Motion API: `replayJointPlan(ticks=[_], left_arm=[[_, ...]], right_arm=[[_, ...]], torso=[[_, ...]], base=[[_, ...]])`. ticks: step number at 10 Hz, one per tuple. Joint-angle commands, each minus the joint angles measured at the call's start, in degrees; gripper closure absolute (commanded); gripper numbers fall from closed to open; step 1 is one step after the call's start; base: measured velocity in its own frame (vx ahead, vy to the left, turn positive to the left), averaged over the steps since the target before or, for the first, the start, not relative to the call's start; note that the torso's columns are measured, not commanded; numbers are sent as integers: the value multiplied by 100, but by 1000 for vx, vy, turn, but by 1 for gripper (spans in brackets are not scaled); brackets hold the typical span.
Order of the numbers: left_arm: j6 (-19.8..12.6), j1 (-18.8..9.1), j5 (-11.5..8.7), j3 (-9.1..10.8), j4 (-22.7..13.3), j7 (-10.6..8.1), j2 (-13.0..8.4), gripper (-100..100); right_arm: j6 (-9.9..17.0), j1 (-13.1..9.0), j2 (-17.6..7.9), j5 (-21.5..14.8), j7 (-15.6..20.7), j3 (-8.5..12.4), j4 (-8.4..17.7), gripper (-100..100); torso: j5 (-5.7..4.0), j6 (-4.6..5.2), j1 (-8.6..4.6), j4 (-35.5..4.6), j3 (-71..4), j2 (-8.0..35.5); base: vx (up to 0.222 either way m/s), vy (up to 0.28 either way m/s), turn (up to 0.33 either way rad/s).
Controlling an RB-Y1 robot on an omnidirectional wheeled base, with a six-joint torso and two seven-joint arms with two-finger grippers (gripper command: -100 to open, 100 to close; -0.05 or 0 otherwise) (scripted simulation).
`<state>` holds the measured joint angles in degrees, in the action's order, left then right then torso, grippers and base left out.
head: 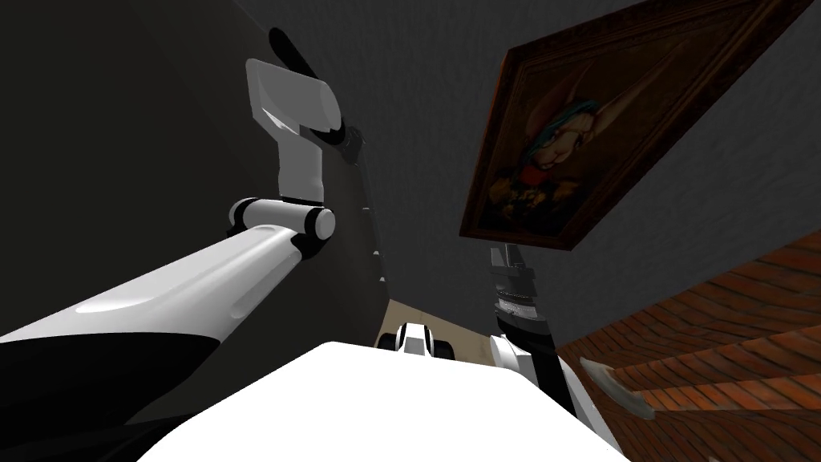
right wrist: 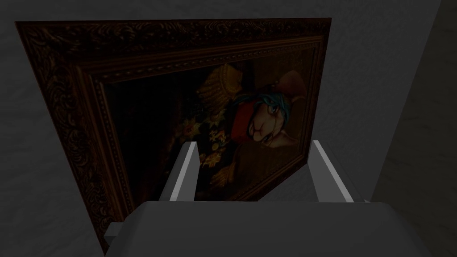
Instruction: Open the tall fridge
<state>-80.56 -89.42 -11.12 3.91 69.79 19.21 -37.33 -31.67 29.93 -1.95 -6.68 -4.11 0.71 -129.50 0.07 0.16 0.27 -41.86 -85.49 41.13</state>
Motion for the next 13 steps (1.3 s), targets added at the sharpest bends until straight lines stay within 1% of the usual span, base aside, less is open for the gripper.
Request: replayJointPlan(ticks=[1, 5, 8, 9, 10, 11, 12, 13], left_arm=[[-277, -146, -71, 26, 60, 26, -54, -100], [-673, -377, -180, 51, 64, 76, -118, -100], [-930, -524, -251, 67, 62, 108, -159, -100], [-1061, -600, -288, 76, 63, 124, -179, -100], [-1108, -627, -301, 79, 64, 130, -187, -100], [-1009, -559, -257, 103, -8, 155, -190, -100], [-1030, -561, -255, 108, -12, 162, -192, -100], [-1031, -558, -251, 111, -10, 162, -193, 100]], right_arm=[[0, 0, 0, 0, 0, 0, 0, 0], [0, -2, 1, 0, 0, -1, 0, 0], [0, -2, 1, 0, 0, -1, 0, 0], [0, -2, 1, 0, 0, -1, 0, 0], [0, -2, 1, 0, 0, -1, 0, 0], [0, -2, 1, 0, 0, -1, 0, 0], [0, -2, 1, 0, 0, -1, 0, 0], [0, -2, 1, 0, 0, -1, 0, 0]], torso=[[0, -2, -16, -1, 31, 36], [-8, 0, -23, -20, 49, 64], [-27, 17, 0, -42, 35, 71], [-34, 23, 2, -46, 28, 70], [-42, 27, 8, -51, 21, 70], [-49, 27, 15, -60, 15, 73], [-30, 14, 3, -44, 32, 75], [-16, 2, -9, -33, 47, 76]], base=[[55, 22, -14], [16, 10, -10], [20, -1, -13], [17, 2, -14], [17, 7, -5], [-3, -6, 20], [-13, -10, 16], [-12, -8, 19]])
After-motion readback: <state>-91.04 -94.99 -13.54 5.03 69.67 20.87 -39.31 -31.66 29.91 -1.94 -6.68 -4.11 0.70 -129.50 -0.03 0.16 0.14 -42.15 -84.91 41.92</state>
